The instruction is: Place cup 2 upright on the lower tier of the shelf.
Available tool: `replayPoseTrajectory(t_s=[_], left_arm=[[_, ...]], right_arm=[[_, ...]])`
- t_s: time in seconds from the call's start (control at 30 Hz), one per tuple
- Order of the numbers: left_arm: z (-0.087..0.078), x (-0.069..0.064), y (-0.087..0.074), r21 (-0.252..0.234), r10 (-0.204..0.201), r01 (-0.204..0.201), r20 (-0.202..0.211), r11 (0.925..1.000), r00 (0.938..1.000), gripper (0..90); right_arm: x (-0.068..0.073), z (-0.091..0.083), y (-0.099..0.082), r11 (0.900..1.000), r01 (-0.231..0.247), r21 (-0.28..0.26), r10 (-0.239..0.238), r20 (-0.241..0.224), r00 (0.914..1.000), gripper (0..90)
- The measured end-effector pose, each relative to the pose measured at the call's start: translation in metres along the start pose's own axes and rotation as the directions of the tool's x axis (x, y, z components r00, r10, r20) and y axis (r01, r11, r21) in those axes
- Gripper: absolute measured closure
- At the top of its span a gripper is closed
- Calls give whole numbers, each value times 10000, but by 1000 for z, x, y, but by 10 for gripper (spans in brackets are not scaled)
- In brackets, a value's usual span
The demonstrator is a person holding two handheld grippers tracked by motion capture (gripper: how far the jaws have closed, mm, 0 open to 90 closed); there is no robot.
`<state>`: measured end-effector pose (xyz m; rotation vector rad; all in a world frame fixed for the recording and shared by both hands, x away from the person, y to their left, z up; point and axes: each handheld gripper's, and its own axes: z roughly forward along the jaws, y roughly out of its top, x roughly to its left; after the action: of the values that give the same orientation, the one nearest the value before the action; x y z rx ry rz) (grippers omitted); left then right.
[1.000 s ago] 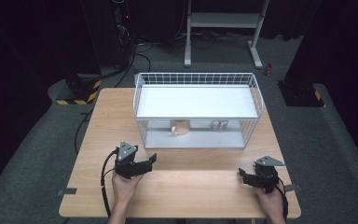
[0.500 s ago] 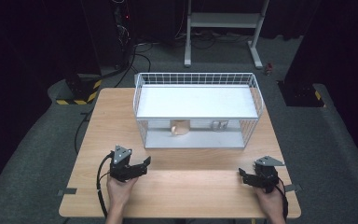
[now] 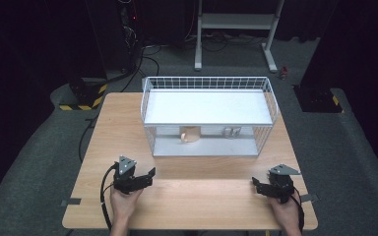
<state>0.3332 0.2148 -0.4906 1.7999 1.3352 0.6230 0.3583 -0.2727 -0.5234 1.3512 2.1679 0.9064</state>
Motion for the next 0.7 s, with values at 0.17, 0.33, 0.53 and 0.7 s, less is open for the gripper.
replayPoseTrajectory(t_s=[0.17, 0.33, 0.53, 0.7], left_arm=[[4, 1, -5, 202, 72, -68, -200, 9998, 9998, 161], [7, 3, -9, 362, 24, -14, -293, 9993, 9996, 160], [11, 5, -11, 508, 29, 1, -589, 9987, 9983, 161], [17, 5, -14, 667, 47, 2, -729, 9978, 9973, 160]], right_arm=[[0, 0, 0, 10000, 3, 0, -3, 0, 10000, 228], [0, 0, 0, 10000, 0, 0, 0, 0, 10000, 228], [0, 0, 0, 10000, -10, -1, 10, 16, 10000, 228], [0, 0, 0, 10000, -17, 0, 17, 14, 10000, 228]])
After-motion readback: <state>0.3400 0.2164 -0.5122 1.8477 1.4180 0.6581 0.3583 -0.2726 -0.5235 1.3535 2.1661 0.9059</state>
